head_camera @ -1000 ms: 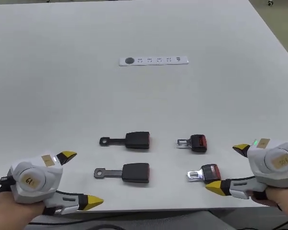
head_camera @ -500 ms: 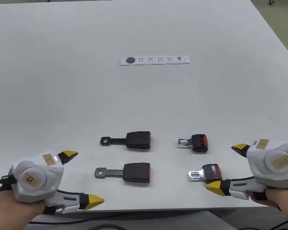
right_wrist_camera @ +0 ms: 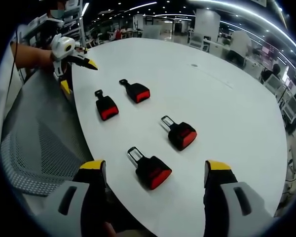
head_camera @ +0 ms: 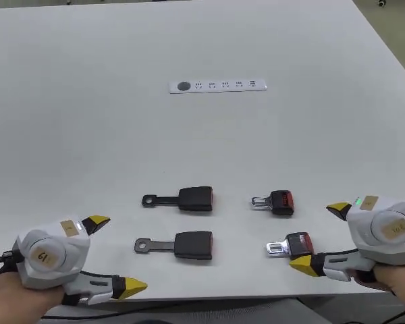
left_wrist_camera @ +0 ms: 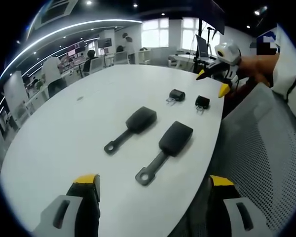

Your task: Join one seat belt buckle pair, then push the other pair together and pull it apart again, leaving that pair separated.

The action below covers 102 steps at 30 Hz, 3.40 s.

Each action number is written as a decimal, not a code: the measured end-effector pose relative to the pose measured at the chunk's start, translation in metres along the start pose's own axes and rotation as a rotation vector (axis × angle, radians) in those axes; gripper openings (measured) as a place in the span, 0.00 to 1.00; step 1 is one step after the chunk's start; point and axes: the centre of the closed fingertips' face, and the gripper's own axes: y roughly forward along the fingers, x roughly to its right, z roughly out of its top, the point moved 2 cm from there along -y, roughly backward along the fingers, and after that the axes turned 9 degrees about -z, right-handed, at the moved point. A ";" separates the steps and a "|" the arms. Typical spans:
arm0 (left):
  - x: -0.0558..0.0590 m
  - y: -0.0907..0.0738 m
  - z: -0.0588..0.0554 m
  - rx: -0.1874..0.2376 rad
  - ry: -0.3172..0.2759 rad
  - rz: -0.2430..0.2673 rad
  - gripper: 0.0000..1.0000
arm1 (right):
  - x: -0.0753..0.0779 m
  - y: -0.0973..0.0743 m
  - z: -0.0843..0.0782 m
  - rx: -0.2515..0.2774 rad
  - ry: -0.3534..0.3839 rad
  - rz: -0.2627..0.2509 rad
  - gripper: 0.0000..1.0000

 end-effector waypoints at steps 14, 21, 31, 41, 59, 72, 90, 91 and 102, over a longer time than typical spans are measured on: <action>0.001 0.021 0.012 -0.064 0.055 -0.049 0.74 | -0.008 0.007 0.008 0.020 -0.082 0.063 0.61; 0.007 0.041 0.026 -0.106 0.118 -0.106 0.64 | -0.007 0.018 0.006 0.012 -0.132 0.087 0.55; 0.017 0.074 0.038 -0.160 0.231 -0.201 0.55 | -0.012 0.026 -0.005 -0.048 -0.228 0.148 0.44; 0.031 0.098 0.051 -0.211 0.333 -0.270 0.52 | -0.016 0.035 -0.020 -0.115 -0.346 0.197 0.40; 0.032 0.117 0.040 -0.301 0.396 -0.320 0.40 | -0.013 0.050 -0.033 -0.182 -0.495 0.260 0.35; 0.026 0.122 0.036 -0.323 0.411 -0.312 0.35 | -0.015 0.054 -0.035 -0.165 -0.440 0.312 0.36; 0.022 0.123 0.034 -0.319 0.374 -0.305 0.34 | -0.015 0.059 -0.033 -0.158 -0.401 0.300 0.35; 0.021 0.123 0.033 -0.321 0.372 -0.304 0.34 | -0.015 0.059 -0.033 -0.160 -0.401 0.298 0.35; 0.022 0.124 0.032 -0.321 0.363 -0.302 0.34 | -0.036 0.073 -0.011 -0.146 -0.398 0.290 0.35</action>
